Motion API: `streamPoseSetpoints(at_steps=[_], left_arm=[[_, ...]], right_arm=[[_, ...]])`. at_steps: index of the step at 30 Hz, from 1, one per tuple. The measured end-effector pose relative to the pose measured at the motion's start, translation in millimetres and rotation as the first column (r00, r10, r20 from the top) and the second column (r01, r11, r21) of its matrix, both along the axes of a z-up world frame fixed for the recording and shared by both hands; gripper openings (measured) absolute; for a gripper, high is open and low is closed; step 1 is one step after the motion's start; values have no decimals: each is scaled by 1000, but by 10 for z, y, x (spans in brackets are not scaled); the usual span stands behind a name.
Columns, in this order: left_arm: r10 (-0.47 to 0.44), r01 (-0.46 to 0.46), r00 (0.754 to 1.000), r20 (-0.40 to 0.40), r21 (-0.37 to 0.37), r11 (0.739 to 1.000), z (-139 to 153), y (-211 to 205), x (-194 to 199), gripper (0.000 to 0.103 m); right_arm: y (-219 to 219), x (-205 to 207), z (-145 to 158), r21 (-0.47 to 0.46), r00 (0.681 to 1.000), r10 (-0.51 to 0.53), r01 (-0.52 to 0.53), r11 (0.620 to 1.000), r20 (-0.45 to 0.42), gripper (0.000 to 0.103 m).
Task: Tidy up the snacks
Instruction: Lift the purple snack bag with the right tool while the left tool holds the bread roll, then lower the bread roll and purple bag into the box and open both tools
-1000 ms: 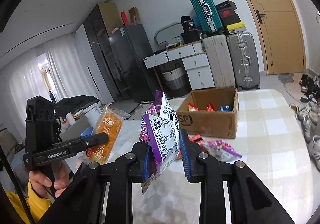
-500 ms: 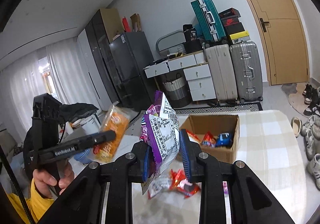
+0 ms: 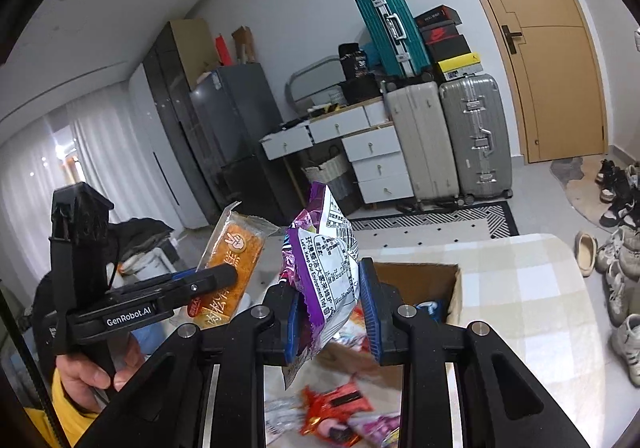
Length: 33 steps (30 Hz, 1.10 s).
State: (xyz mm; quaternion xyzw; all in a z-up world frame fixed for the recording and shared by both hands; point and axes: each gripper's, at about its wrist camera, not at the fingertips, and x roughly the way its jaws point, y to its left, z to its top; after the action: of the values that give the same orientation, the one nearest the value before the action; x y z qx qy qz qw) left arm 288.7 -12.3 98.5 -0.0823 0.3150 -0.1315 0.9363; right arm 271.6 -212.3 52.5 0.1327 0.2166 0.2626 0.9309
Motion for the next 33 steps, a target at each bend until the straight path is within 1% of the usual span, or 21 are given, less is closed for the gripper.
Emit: streamPoseSetpoints(at_steps=[5,8,11,14,17,20,23,28,30,33], left_arm=[[19,-18,999,-30,8,1000,-55,-48,565,26],[24,-22,998,-63,30,999,-184,-75,956,26],[23,-18,994,-110,49,999,-377,-122,1360,26],[12,-2,988,-153,66,998,-603,-189,1669,26],[0,18,977,-214,85,996,-877,-283,1980,26],[-14,36,970,-244,87,996,-1096,-354,2130,26],[-16,38,966,-257,82,996,-1239,-411,2312,26],[-25,46,967,-253,77,996,-1391,-481,2454,26],[-22,45,967,-254,88,995,-1440,-507,2514,26],[-25,46,966,-259,78,996,-1486,-529,2565,26]], right_arm=[[-10,382,-69,-31,999,-23,22,999,-29,26],[7,620,-150,-48,998,-26,23,999,-56,26],[73,831,-245,-72,997,-20,15,997,-78,26],[132,1029,-386,-95,994,-12,2,996,-108,26],[158,1176,-515,-110,991,-4,-11,994,-134,26],[155,1301,-653,-133,988,-3,-17,991,-153,26],[126,1406,-774,-131,985,-6,-17,991,-173,26],[104,1525,-916,-133,980,-6,-21,991,-201,26],[105,1567,-960,-139,978,-4,-26,990,-209,26],[124,1596,-1033,-147,973,2,-37,988,-229,26]])
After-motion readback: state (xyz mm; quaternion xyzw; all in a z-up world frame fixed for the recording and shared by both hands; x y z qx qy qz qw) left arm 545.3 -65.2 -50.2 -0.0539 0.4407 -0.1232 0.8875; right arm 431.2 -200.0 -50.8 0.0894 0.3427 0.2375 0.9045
